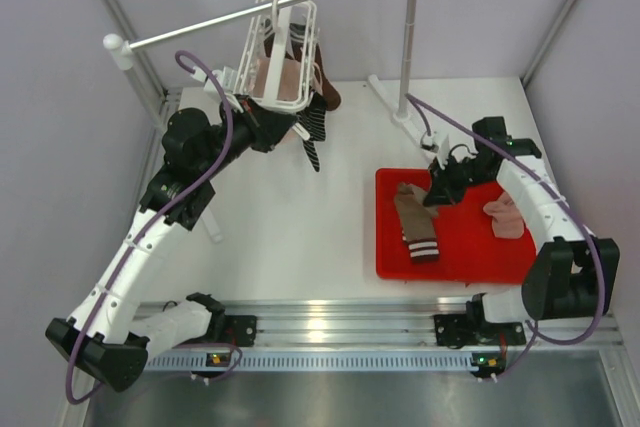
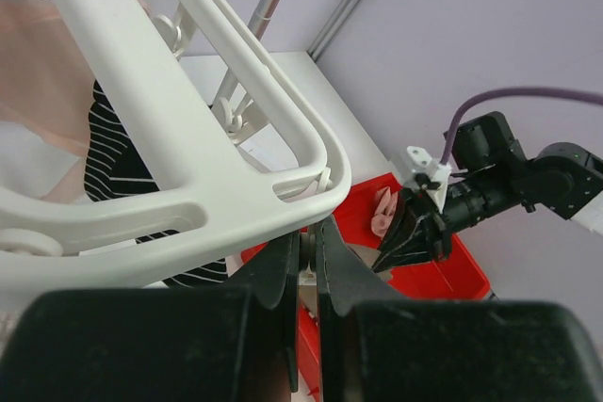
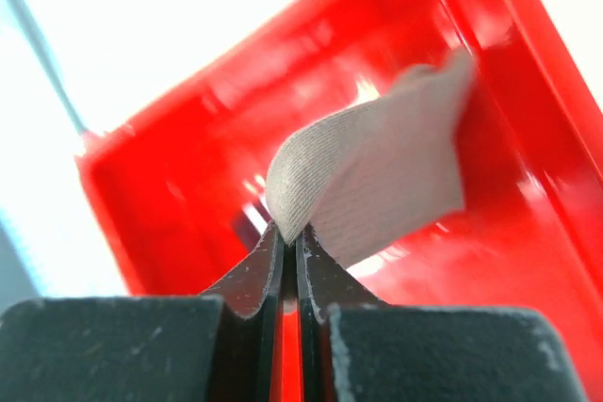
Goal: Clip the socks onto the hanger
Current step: Pick up the sock from the bin.
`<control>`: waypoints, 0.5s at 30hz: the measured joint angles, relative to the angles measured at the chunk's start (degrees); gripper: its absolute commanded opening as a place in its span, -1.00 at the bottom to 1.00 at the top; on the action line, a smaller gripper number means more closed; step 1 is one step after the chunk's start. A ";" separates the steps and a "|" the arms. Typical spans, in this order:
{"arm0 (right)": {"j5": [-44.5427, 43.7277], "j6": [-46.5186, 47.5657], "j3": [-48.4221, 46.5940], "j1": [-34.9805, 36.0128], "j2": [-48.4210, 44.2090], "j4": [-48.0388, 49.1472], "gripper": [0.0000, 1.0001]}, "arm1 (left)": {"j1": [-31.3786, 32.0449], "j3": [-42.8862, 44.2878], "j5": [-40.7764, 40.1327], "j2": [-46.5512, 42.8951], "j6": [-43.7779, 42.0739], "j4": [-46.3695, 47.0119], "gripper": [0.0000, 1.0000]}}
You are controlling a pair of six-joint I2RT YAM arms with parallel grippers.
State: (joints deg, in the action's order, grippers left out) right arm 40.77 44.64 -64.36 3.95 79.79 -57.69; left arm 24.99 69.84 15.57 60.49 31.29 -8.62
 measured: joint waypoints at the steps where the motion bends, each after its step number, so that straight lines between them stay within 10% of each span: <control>1: 1.88 -1.62 -1.01 -0.57 -0.28 -0.72 -1.00 | 0.00 0.00 0.00 0.00 0.00 0.00 -1.00; 15: 8.35 -8.20 -8.31 -29.24 11.87 -12.52 -1.00 | 0.00 0.00 -0.07 0.00 -0.17 -0.07 -1.00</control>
State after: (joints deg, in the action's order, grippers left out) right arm 49.12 36.45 -72.66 -25.30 91.66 -70.22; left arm 24.99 69.84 15.51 60.49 31.11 -8.69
